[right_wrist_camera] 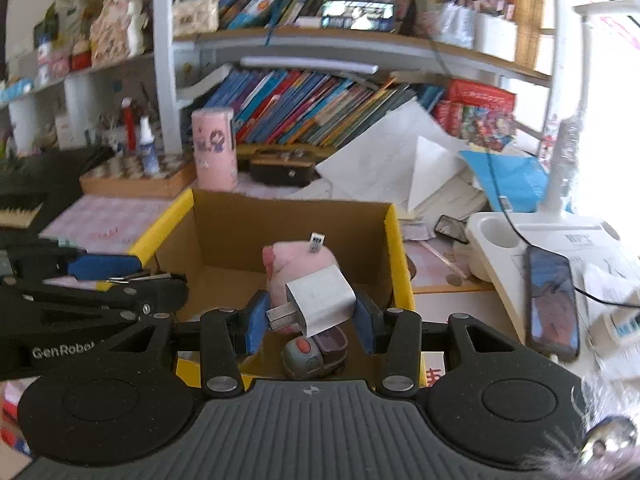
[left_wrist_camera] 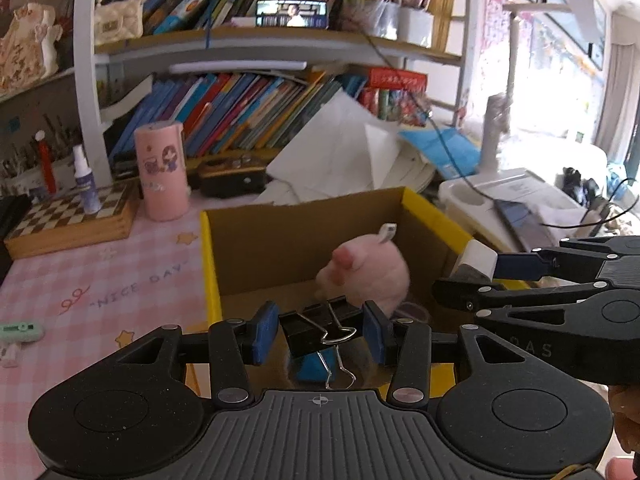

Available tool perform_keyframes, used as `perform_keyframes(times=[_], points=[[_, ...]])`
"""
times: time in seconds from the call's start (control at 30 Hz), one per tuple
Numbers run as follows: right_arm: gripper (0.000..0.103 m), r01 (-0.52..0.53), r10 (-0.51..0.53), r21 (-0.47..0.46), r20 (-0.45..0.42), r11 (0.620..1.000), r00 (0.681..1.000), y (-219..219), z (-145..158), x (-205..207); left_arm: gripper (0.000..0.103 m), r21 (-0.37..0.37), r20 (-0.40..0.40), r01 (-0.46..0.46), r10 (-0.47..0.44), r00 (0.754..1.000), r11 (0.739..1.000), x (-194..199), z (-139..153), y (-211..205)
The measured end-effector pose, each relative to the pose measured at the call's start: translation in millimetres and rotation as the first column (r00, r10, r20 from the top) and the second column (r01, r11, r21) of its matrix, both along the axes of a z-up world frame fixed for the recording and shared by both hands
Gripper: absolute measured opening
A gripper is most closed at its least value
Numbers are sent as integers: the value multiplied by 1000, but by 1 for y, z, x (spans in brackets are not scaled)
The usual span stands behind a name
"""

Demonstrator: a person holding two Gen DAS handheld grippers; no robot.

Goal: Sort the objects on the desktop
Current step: 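Open the left tool to drop the clip while the right tool drops the plug into the box, then withdraw both tools from the box back toward the table items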

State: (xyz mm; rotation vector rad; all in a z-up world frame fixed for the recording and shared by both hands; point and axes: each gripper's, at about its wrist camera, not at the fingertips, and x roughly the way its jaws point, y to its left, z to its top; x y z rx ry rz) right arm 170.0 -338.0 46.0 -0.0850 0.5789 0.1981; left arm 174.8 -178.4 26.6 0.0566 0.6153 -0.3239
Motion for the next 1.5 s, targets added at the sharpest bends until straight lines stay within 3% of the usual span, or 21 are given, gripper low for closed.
perform_keyframes(times=[0.37,0.6,0.77,1.03,1.17,1.5], points=[[42,-85,83,-15,-110,996,990,1,-32,33,45,46,-56,-12,14,998,999,11,-19,-11],[42,-100,99,-4,-131,995,986,-1,-36,42,46,55,-65,-16,20,998,998,15,-23,-10],[56,-52,53,15,-93,999,994,-1,-30,39,59,1,-13,-48,49,999,999,6,-6,5],[70,73,-78,75,57,994,995,5,3,-1,68,-92,111,-104,114,987,990,-31,32,54],[71,144,-152,83,104,986,983,13,10,-27,70,-91,139,-134,146,979,987,-52,35,79],[72,248,-250,54,40,967,967,62,-11,-90,72,-56,56,-146,149,987,988,-99,9,142]])
